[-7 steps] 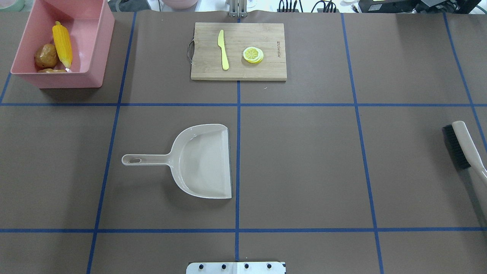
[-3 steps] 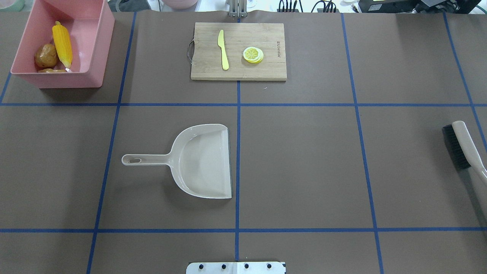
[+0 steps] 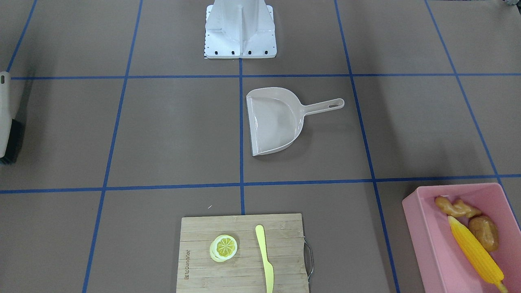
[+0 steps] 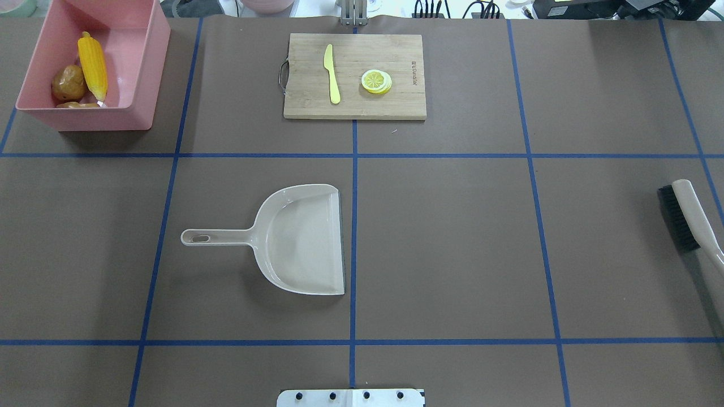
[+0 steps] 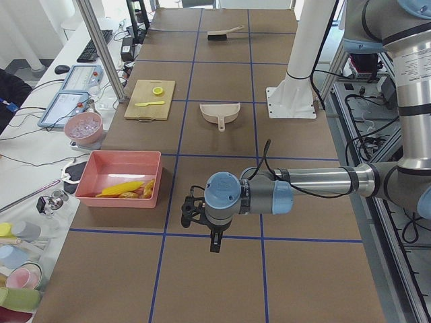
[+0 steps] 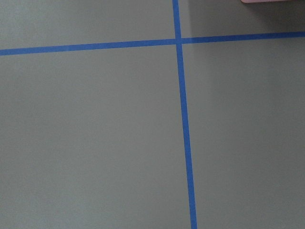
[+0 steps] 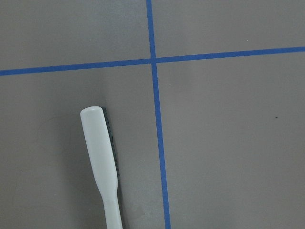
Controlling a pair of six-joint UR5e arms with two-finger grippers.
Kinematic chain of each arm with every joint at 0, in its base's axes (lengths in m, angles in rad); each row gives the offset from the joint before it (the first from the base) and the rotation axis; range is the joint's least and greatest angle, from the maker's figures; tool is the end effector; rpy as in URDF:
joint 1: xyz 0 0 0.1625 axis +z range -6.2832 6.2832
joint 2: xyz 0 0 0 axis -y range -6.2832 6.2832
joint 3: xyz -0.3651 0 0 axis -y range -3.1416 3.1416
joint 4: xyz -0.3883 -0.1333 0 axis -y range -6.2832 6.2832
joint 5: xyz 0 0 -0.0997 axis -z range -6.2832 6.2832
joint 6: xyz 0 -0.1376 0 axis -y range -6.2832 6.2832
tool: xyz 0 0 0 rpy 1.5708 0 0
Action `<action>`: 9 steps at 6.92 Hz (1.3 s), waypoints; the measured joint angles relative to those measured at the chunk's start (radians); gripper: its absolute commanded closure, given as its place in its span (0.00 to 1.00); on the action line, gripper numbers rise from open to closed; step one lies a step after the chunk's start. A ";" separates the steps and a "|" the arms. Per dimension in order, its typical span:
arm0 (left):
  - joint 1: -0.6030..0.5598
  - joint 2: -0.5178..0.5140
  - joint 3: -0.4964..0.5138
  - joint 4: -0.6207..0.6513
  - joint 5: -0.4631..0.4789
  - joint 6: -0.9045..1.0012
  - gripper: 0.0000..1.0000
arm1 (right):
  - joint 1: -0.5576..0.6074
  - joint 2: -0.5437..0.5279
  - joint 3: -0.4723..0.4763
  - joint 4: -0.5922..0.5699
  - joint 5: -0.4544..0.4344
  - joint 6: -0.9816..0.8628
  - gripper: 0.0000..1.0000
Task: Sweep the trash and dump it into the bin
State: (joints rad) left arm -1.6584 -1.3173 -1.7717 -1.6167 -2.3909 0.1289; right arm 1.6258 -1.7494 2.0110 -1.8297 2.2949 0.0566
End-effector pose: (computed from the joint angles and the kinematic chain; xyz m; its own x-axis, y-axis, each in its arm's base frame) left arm -0.0671 -0.3909 0.6309 0.6847 0.0640 -0.7260 -0.0005 0.9962 0.0874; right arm 0.0646 -0.4073 0.5242 0.7438 0.0958 0.6616 -0.0972 0.9947 -0.0348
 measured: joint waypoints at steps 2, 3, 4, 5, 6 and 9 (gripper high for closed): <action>0.001 -0.003 0.017 0.000 0.014 0.000 0.02 | 0.000 0.002 0.002 0.001 0.000 0.003 0.00; 0.001 -0.006 0.022 0.000 0.016 0.000 0.02 | 0.000 0.002 0.003 0.001 0.000 0.003 0.00; 0.002 -0.007 0.027 0.000 0.016 0.000 0.02 | 0.000 0.003 0.003 0.001 0.000 0.003 0.00; 0.002 -0.009 0.035 0.000 0.017 0.000 0.02 | 0.000 0.003 0.003 0.001 0.000 0.003 0.00; 0.002 -0.011 0.041 0.000 0.023 0.000 0.02 | 0.000 0.004 0.003 0.001 0.000 0.003 0.00; 0.002 -0.012 0.044 0.001 0.043 0.000 0.02 | 0.000 0.003 0.004 0.001 0.000 0.003 0.00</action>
State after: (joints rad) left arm -1.6567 -1.3297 -1.7273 -1.6161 -2.3483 0.1285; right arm 1.6260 -1.7461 2.0145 -1.8285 2.2948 0.0599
